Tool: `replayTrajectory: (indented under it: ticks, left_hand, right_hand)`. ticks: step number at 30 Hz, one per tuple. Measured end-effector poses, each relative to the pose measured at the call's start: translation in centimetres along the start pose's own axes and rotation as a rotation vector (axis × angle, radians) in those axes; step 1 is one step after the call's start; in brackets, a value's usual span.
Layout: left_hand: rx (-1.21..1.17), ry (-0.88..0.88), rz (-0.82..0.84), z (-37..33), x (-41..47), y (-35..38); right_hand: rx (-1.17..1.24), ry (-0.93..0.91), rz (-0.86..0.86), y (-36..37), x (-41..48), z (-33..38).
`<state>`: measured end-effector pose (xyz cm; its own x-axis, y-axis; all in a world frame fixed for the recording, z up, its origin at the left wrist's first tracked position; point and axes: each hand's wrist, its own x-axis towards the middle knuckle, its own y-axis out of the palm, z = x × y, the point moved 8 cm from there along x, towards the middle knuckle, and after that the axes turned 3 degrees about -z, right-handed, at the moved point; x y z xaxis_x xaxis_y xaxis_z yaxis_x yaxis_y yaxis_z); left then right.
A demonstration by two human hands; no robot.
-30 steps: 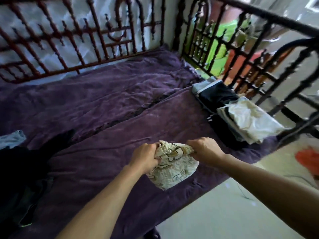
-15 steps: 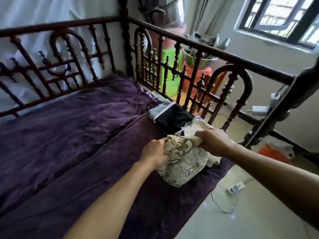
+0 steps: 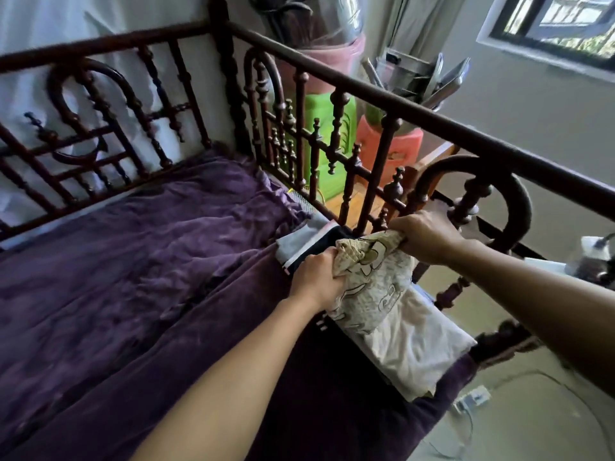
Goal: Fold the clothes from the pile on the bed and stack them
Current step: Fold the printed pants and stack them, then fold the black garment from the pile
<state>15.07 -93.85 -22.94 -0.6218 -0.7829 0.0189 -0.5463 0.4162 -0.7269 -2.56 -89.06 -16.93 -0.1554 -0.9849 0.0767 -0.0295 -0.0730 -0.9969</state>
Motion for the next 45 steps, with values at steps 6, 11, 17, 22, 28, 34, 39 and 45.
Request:
replayTrajectory:
  ticks: [6, 11, 17, 22, 28, 34, 39, 45]
  left_hand:
    - [-0.017, -0.212, -0.023, 4.4, 8.1, 4.6]
    - [0.123, -0.428, -0.083, 11.0, 14.1, 7.0]
    - [0.410, -0.469, -0.221, 15.2, 14.5, 8.4]
    - [0.377, -0.517, 0.084, 17.5, 11.2, 16.8]
    - [0.391, -0.475, 0.230, 19.4, 11.6, 22.1]
    - [0.402, -0.460, 0.220, 16.2, 9.6, 20.8]
    - [0.431, -0.577, 0.184, 13.2, -0.2, 15.2]
    - [0.400, -0.769, 0.058, 11.2, -17.7, 8.3]
  right_hand:
    - [-0.004, -0.102, 0.176, 8.3, 10.1, -3.9]
    - [0.049, -0.110, 0.267, 16.8, 17.9, -4.8]
    - [0.167, -0.153, 0.177, 22.6, 19.2, -3.0]
    - [0.119, -0.441, 0.294, 29.5, 15.0, -0.7]
    - [0.024, -0.355, 0.413, 35.8, 13.3, -3.9]
    - [-0.026, -0.275, 0.526, 34.5, 12.6, -4.7]
    - [-0.175, -0.342, 0.410, 28.8, 10.2, -1.0]
    - [-0.064, -0.489, 0.381, 21.5, 0.6, 9.6]
